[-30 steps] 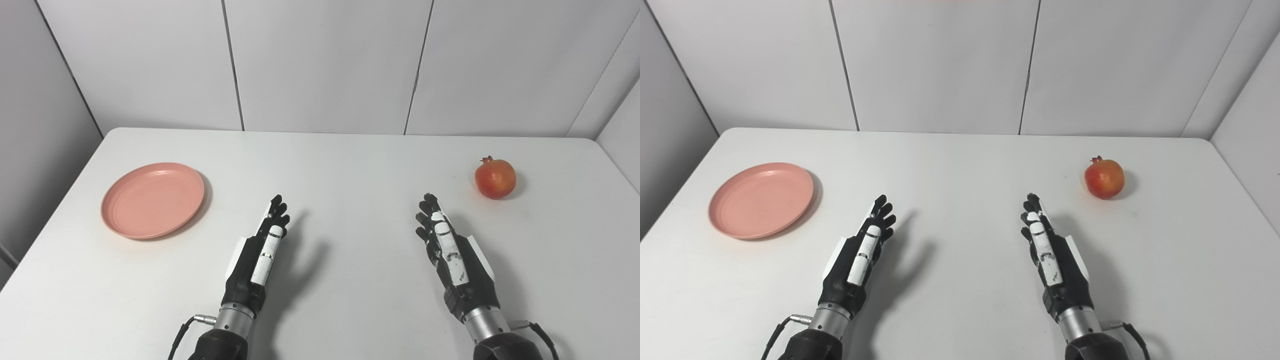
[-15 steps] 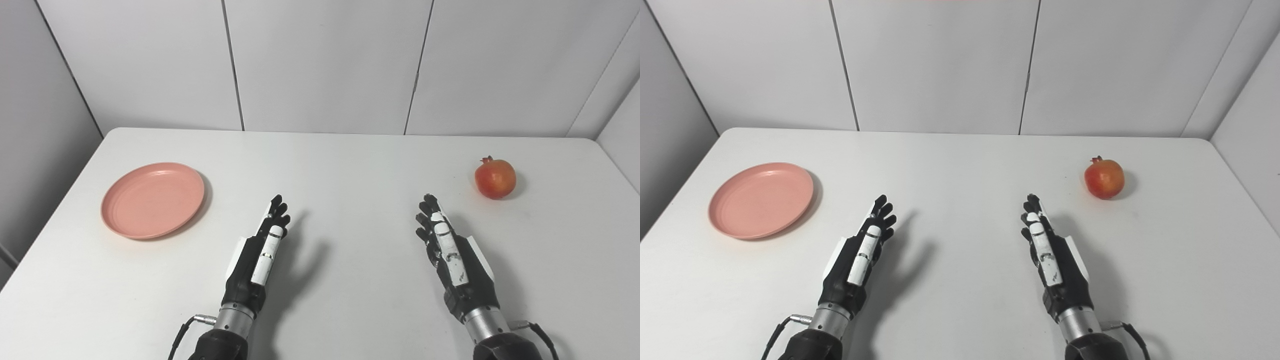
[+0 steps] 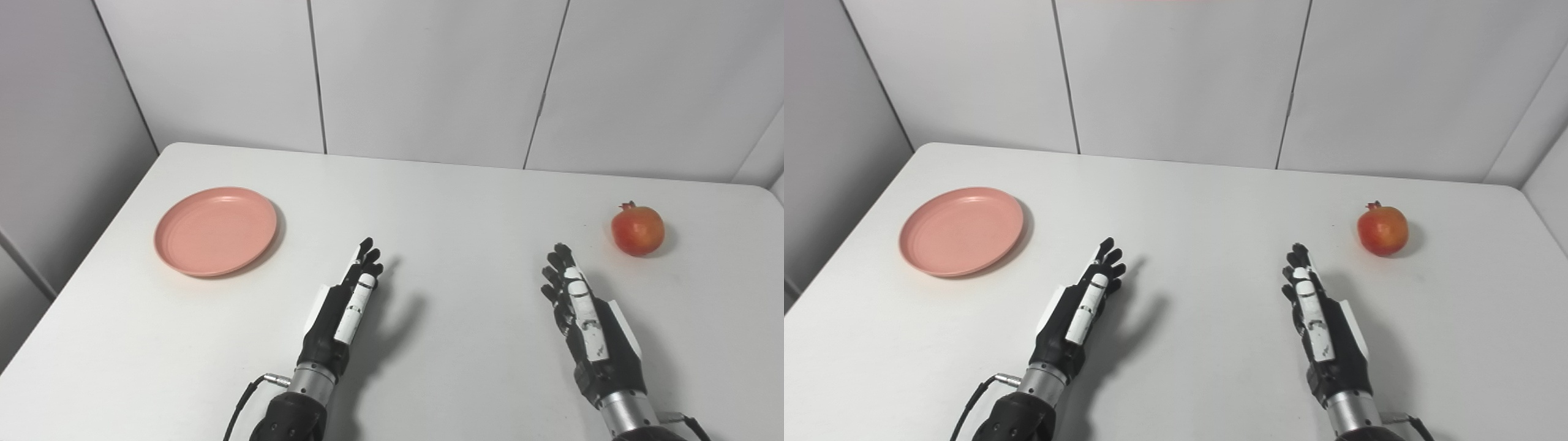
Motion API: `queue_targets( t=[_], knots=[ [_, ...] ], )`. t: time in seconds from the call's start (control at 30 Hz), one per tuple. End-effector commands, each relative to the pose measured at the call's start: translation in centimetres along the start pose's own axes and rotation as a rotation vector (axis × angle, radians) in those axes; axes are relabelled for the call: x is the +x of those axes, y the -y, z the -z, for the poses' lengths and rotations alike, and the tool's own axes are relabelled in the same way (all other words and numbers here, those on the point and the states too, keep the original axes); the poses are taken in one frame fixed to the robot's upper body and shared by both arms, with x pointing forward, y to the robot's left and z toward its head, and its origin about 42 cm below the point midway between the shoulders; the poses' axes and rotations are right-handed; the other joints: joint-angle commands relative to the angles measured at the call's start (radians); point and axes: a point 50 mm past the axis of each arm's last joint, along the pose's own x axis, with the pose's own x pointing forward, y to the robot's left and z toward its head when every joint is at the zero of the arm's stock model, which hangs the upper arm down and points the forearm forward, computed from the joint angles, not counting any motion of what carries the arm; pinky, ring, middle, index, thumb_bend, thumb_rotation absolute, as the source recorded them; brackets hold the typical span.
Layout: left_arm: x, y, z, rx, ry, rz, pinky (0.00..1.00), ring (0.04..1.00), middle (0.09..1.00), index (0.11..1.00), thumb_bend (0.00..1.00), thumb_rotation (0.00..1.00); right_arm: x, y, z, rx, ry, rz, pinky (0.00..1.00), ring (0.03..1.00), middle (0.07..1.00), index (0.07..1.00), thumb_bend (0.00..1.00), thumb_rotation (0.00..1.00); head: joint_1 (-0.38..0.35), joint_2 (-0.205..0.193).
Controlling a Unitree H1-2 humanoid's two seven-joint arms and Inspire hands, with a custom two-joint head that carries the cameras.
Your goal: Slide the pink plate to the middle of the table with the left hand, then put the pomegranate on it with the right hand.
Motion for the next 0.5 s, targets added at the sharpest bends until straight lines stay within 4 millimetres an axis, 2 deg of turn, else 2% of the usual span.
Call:
queue_targets(
  t=[0.0, 0.03, 0.07, 0.2, 0.47],
  knots=[
    [-0.1, 1.3, -0.3, -0.010, 0.027, -0.004, 0.95, 0.953, 0.977, 0.973, 0.38, 1.00, 0.2, 0.3, -1.3, -0.007, 0.092, -0.023, 1.00, 1.000, 1.000, 1.000, 0.20, 1.00, 0.036, -0.009],
    [0.0, 1.5, -0.2, -0.005, 0.026, -0.006, 0.95, 0.952, 0.975, 0.969, 0.38, 1.00, 0.1, 0.4, -1.3, -0.008, 0.093, -0.027, 1.00, 1.000, 1.000, 1.000, 0.20, 1.00, 0.036, -0.009],
    [0.1, 1.8, 0.0, -0.004, 0.018, -0.005, 0.95, 0.952, 0.974, 0.968, 0.38, 1.00, 0.1, 0.7, -1.3, -0.015, 0.096, -0.028, 1.00, 1.000, 1.000, 1.000, 0.20, 1.00, 0.080, -0.027],
    [0.4, 2.8, 0.3, -0.006, 0.000, 0.000, 0.95, 0.959, 0.977, 0.970, 0.36, 1.00, 0.0, 1.4, -1.0, 0.010, 0.101, -0.033, 1.00, 1.000, 1.000, 1.000, 0.20, 1.00, 0.132, -0.057],
    [0.6, 3.9, 0.7, -0.003, -0.013, -0.002, 0.96, 0.971, 0.980, 0.972, 0.37, 1.00, 0.0, 1.8, -0.8, 0.049, 0.095, -0.051, 1.00, 1.000, 1.000, 1.000, 0.18, 1.00, 0.179, -0.079]
  ],
)
